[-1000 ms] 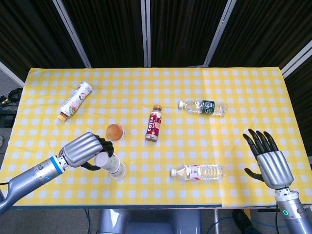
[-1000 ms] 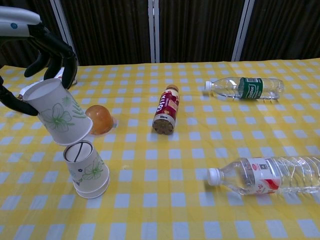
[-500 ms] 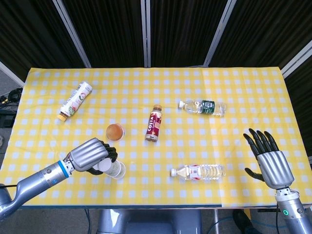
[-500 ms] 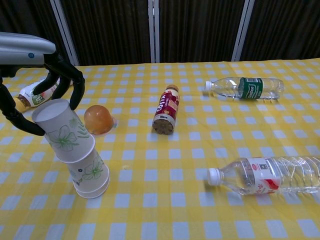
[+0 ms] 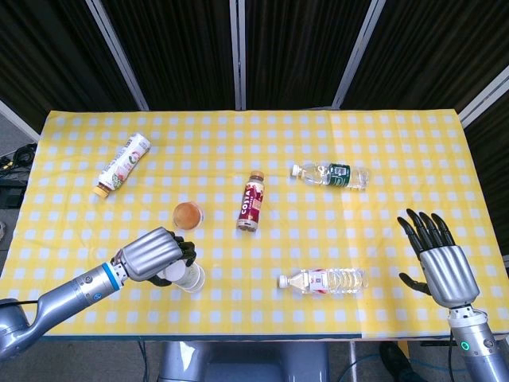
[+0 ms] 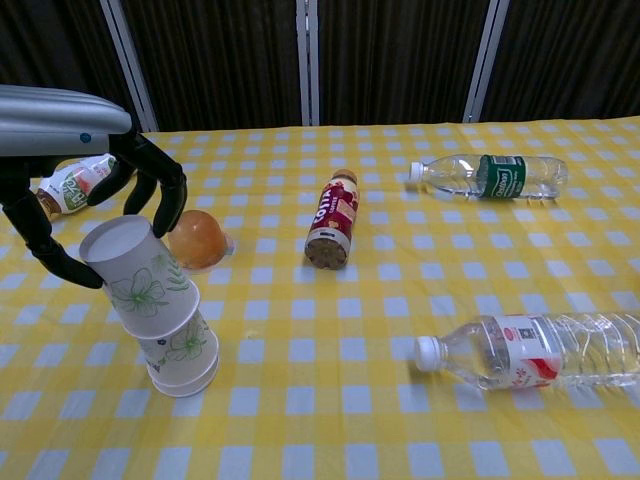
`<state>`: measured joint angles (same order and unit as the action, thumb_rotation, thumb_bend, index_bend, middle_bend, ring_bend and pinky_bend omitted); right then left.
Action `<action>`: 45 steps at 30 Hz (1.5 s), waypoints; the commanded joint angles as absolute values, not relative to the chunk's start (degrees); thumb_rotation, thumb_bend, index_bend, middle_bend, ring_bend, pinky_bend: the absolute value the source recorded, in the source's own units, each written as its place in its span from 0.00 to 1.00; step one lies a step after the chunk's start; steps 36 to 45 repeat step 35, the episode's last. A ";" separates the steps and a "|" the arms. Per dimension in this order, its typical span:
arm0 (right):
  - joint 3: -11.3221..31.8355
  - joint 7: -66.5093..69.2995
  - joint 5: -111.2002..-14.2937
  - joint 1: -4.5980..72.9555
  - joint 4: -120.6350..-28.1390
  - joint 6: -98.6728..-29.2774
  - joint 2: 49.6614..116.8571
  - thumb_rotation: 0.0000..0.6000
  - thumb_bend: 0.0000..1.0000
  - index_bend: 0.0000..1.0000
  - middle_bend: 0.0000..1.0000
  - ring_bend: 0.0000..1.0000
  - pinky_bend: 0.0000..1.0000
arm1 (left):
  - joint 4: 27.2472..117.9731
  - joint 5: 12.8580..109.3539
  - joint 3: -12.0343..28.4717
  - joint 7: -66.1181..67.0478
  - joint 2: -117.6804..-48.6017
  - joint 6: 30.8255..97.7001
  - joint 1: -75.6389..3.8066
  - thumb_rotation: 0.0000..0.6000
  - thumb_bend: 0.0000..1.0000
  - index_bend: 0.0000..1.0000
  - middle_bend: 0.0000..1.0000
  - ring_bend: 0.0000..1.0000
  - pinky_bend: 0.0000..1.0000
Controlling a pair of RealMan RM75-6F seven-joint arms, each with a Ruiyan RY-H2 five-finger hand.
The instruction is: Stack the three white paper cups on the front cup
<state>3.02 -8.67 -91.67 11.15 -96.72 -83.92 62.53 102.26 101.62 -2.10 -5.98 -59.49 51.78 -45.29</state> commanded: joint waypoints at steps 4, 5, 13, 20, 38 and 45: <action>3.21 -8.77 -91.52 11.05 -96.68 -83.93 62.61 1.00 0.00 0.00 0.00 0.00 0.00 | 100.80 103.59 -3.62 -9.29 -60.59 51.56 -46.17 1.00 0.00 0.00 0.00 0.03 0.26; 3.21 -8.77 -91.52 11.04 -96.68 -83.90 62.62 1.00 0.00 0.00 0.00 0.00 0.00 | 100.55 103.77 -3.68 -9.45 -60.71 51.83 -46.14 1.00 0.00 0.00 0.00 0.01 0.20; 3.22 -8.82 -91.55 11.01 -96.67 -83.73 62.67 1.00 0.00 0.00 0.00 0.00 0.00 | 98.73 103.03 -3.90 -9.16 -61.54 53.89 -44.94 1.00 0.00 0.00 0.00 0.00 0.00; 3.39 -8.59 -91.26 10.81 -96.54 -83.83 62.54 1.00 0.00 0.00 0.00 0.00 0.00 | 97.40 89.95 0.07 -0.76 -64.06 64.07 -35.85 1.00 0.00 0.00 0.00 0.00 0.00; 4.40 -10.11 -89.51 10.08 -97.39 -84.69 62.88 1.00 0.00 0.00 0.00 0.00 0.00 | 102.03 72.23 1.24 7.44 -64.42 85.57 -15.00 1.00 0.00 0.00 0.00 0.00 0.00; 4.40 -10.11 -89.51 10.08 -97.39 -84.69 62.88 1.00 0.00 0.00 0.00 0.00 0.00 | 102.03 72.23 1.24 7.44 -64.42 85.57 -15.00 1.00 0.00 0.00 0.00 0.00 0.00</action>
